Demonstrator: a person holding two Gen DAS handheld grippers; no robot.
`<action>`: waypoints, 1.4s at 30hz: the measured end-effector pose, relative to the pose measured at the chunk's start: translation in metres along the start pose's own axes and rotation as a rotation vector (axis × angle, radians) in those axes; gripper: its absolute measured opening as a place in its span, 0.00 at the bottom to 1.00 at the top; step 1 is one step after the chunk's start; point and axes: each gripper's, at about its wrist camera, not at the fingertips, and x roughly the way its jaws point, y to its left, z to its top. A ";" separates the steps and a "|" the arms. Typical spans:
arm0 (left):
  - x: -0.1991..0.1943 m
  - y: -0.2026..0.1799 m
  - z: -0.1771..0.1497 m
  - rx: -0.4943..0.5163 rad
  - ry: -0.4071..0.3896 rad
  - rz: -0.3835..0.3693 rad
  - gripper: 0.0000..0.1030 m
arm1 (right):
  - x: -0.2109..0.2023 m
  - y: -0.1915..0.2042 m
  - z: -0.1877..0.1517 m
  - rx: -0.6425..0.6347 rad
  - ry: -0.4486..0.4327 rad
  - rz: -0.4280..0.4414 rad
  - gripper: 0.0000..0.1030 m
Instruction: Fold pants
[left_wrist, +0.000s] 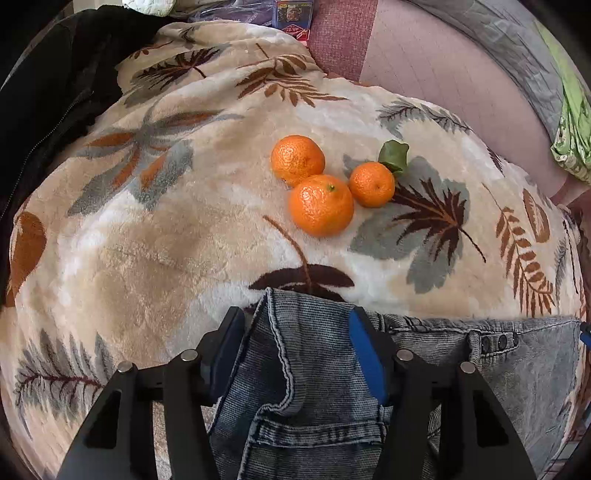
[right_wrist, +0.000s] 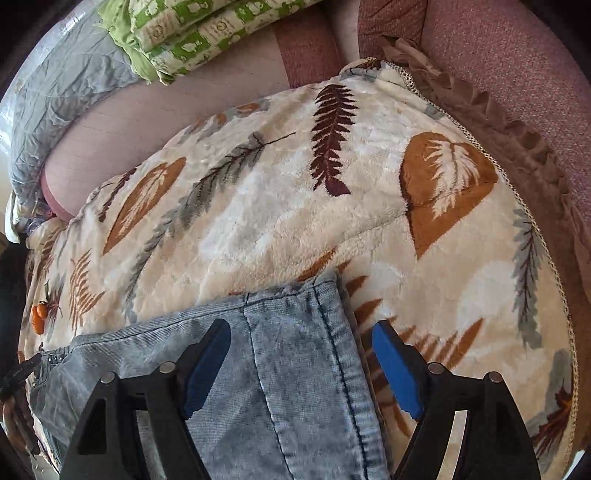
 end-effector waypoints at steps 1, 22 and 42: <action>0.000 -0.002 0.001 0.013 0.001 0.022 0.47 | 0.007 0.003 0.002 -0.010 0.015 -0.007 0.74; -0.226 0.015 -0.115 0.095 -0.416 -0.154 0.10 | -0.197 0.010 -0.087 -0.167 -0.331 0.077 0.07; -0.200 -0.002 -0.224 0.210 -0.261 -0.088 0.69 | -0.155 -0.093 -0.232 0.128 0.020 0.201 0.68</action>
